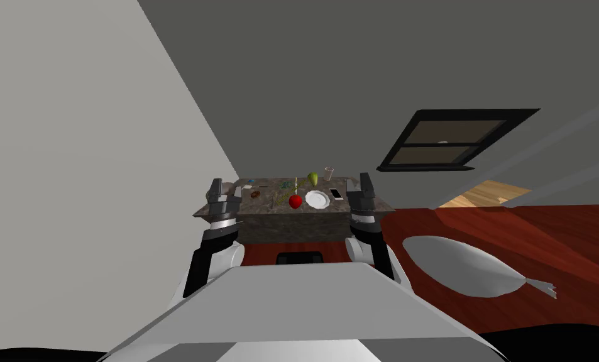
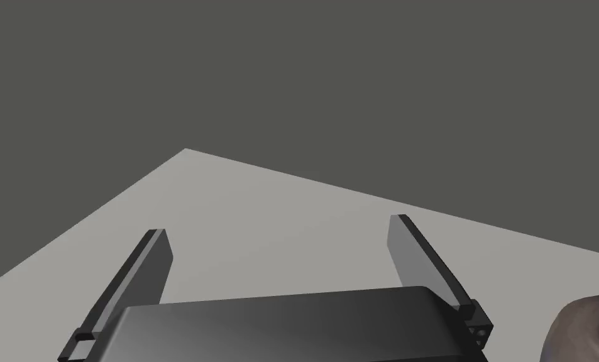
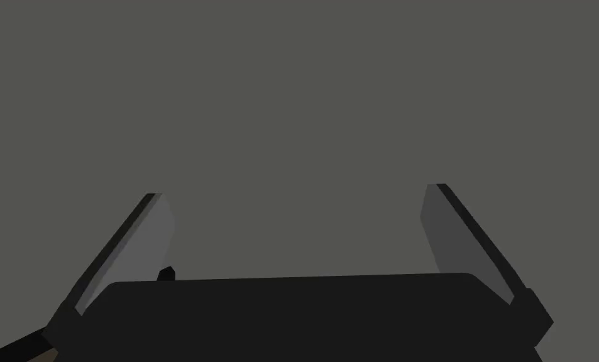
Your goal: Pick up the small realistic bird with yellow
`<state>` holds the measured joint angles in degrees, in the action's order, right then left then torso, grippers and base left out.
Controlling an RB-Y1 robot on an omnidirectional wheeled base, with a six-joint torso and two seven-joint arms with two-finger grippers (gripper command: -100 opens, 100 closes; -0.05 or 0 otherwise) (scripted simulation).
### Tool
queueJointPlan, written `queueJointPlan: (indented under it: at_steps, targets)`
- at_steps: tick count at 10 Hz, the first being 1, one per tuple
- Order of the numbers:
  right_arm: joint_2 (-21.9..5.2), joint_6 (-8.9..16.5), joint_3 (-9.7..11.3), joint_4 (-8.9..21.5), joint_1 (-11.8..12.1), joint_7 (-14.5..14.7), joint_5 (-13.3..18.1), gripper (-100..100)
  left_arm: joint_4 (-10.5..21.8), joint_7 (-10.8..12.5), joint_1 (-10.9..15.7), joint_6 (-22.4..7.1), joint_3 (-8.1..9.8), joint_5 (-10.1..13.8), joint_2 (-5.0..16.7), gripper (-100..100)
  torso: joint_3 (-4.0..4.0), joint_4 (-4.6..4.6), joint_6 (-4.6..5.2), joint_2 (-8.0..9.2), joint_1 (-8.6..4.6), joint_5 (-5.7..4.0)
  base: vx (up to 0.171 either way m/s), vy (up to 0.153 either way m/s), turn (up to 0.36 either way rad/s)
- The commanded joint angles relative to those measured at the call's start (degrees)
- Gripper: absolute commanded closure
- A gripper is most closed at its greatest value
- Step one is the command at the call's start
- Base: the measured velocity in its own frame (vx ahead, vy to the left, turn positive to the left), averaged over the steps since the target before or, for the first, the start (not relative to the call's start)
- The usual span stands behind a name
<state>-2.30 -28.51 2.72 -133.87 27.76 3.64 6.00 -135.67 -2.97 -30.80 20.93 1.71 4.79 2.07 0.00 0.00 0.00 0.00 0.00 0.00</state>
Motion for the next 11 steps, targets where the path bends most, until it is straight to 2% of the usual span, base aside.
queueJointPlan:
  at_steps: [1,5,11]
  targets:
    - [0.0,0.0,0.0,0.0,0.0,0.0,0.0,0,0.4,0.5,-0.5,0.1,0.57,0.0,2.6,-100,0.0,0.0,0.0,0.0,0.0,0.0,-0.008,0.022,-0.12]
    - [0.0,0.0,0.0,0.0,0.0,0.0,0.0,0,1.7,2.0,-2.1,0.4,2.5,-0.2,8.5,-100,0.05,0.02,0.01,0.09,0.27,0.06,-0.021,0.059,-0.2]
    - [0.0,0.0,0.0,0.0,0.0,0.0,0.0,0,3.7,5.1,-5.3,1.2,6.81,-0.7,18.7,-100,0.11,0.05,0.02,0.2,0.43,0.1,-0.047,0.086,-0.257]
